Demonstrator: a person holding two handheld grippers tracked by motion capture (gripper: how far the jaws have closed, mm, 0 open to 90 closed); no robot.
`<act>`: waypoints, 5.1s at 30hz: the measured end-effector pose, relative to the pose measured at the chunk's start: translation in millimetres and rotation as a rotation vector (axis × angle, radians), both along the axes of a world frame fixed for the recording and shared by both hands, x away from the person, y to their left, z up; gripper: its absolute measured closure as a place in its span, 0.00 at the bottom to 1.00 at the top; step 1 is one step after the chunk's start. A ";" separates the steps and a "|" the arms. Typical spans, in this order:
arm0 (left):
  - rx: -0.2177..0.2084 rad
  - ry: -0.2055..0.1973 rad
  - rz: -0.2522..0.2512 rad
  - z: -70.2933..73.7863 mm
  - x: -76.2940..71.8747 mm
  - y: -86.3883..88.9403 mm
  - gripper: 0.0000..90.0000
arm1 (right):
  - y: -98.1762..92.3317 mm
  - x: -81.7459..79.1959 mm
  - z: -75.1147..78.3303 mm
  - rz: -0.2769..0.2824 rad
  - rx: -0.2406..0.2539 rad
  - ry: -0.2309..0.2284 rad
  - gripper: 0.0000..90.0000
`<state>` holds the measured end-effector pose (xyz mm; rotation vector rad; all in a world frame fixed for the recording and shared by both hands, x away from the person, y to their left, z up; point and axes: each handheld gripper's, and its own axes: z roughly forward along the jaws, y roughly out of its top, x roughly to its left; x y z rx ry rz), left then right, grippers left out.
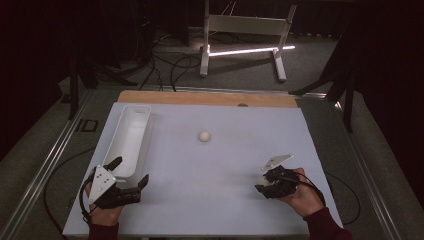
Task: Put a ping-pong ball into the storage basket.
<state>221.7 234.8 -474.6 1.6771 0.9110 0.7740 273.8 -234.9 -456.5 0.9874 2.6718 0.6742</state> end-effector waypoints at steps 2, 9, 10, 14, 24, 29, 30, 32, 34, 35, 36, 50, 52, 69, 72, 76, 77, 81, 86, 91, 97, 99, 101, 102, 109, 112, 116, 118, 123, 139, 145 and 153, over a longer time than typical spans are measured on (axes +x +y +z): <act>0.000 0.000 0.000 0.0 0.0 0.1 0.01 | 1.0 0.3 2.2 0.002 0.005 -0.002 0.56; 0.000 0.002 0.000 -0.2 0.2 0.1 0.01 | 4.7 1.4 9.9 0.010 0.020 -0.023 0.56; 0.001 0.002 -0.001 -0.3 0.2 0.0 0.01 | 5.7 1.5 10.6 0.014 0.022 -0.026 0.56; 0.000 0.001 0.000 -0.2 0.0 0.0 0.01 | 9.4 2.3 13.8 0.020 0.032 -0.035 0.56; 0.000 0.002 0.000 -0.3 0.2 0.2 0.01 | 15.4 4.4 22.0 0.030 0.052 -0.055 0.56; 0.001 0.002 -0.001 -0.3 0.1 0.1 0.01 | 17.6 4.8 26.2 0.031 0.059 -0.065 0.56; 0.002 0.002 -0.001 -0.3 0.1 0.2 0.01 | 17.8 4.9 27.0 0.033 0.060 -0.068 0.56; 0.002 0.003 -0.002 -0.3 0.1 0.1 0.01 | 18.3 4.8 27.7 0.032 0.061 -0.072 0.56; 0.002 0.002 -0.002 -0.3 0.0 0.1 0.01 | 19.5 4.6 29.8 0.034 0.070 -0.077 0.56; 0.001 0.002 -0.002 -0.3 0.0 0.0 0.01 | 19.5 4.6 29.8 0.034 0.070 -0.077 0.56; 0.002 0.002 -0.002 -0.3 0.0 0.1 0.01 | 19.7 4.7 30.2 0.034 0.073 -0.079 0.56; 0.005 0.002 -0.004 -0.5 0.0 -0.4 0.01 | 27.6 6.8 40.6 0.043 0.111 -0.104 0.56; 0.005 0.003 -0.004 -0.5 0.1 -0.5 0.01 | 30.8 7.3 42.9 0.047 0.117 -0.107 0.56; 0.007 0.003 -0.006 -0.8 0.1 -0.8 0.01 | 42.4 13.9 56.4 0.062 0.151 -0.137 0.56; 0.008 0.003 -0.007 -0.8 0.2 -1.0 0.01 | 45.3 15.0 58.4 0.065 0.152 -0.143 0.56; 0.007 0.003 -0.007 -0.8 0.2 -0.9 0.01 | 49.1 16.8 60.7 0.071 0.162 -0.149 0.56; 0.007 0.002 -0.007 -0.8 0.2 -0.8 0.01 | 50.1 17.4 61.1 0.072 0.164 -0.150 0.56; 0.010 0.003 -0.008 -0.9 0.4 -0.7 0.01 | 53.4 19.5 62.3 0.074 0.173 -0.149 0.56; 0.010 0.003 -0.001 -0.9 0.4 -0.8 0.00 | 55.1 22.1 63.3 0.069 0.173 -0.157 0.56; 0.010 0.002 0.002 -1.0 0.5 -0.8 0.00 | 57.7 23.8 65.9 0.069 0.176 -0.164 0.56; 0.005 0.006 -0.003 -1.0 0.6 -0.7 0.00 | 62.2 26.7 68.0 0.076 0.180 -0.164 0.56; 0.005 0.007 -0.003 -1.1 0.6 -0.8 0.00 | 62.9 27.4 68.1 0.078 0.178 -0.169 0.56; 0.005 0.006 -0.002 -1.1 0.6 -0.7 0.00 | 65.3 28.2 68.7 0.078 0.177 -0.172 0.56; 0.005 0.006 -0.002 -1.0 0.5 -0.6 0.00 | 66.1 28.3 69.0 0.079 0.180 -0.171 0.56; 0.005 0.006 0.000 -1.1 0.5 -0.8 0.00 | 70.2 30.6 73.8 0.084 0.185 -0.182 0.56; 0.005 0.006 0.002 -1.3 0.6 -0.9 0.00 | 72.5 32.6 75.7 0.085 0.187 -0.186 0.56; 0.008 0.009 0.003 -1.5 0.9 -1.2 0.00 | 74.5 33.2 77.4 0.086 0.192 -0.183 0.56; 0.008 0.010 0.002 -1.5 0.8 -1.3 0.00 | 75.7 34.0 78.4 0.090 0.190 -0.188 0.56; 0.009 0.010 0.003 -1.6 0.9 -1.3 0.00 | 78.2 36.0 81.0 0.089 0.196 -0.194 0.56; 0.014 0.012 0.003 -1.8 1.1 -1.4 0.00 | 88.3 41.7 86.3 0.094 0.231 -0.210 0.56; 0.013 0.011 0.005 -1.7 0.9 -1.3 0.00 | 92.5 42.8 88.7 0.097 0.244 -0.217 0.56; 0.015 0.009 0.004 -1.8 1.2 -0.4 0.00 | 100.5 46.1 90.6 0.102 0.259 -0.221 0.56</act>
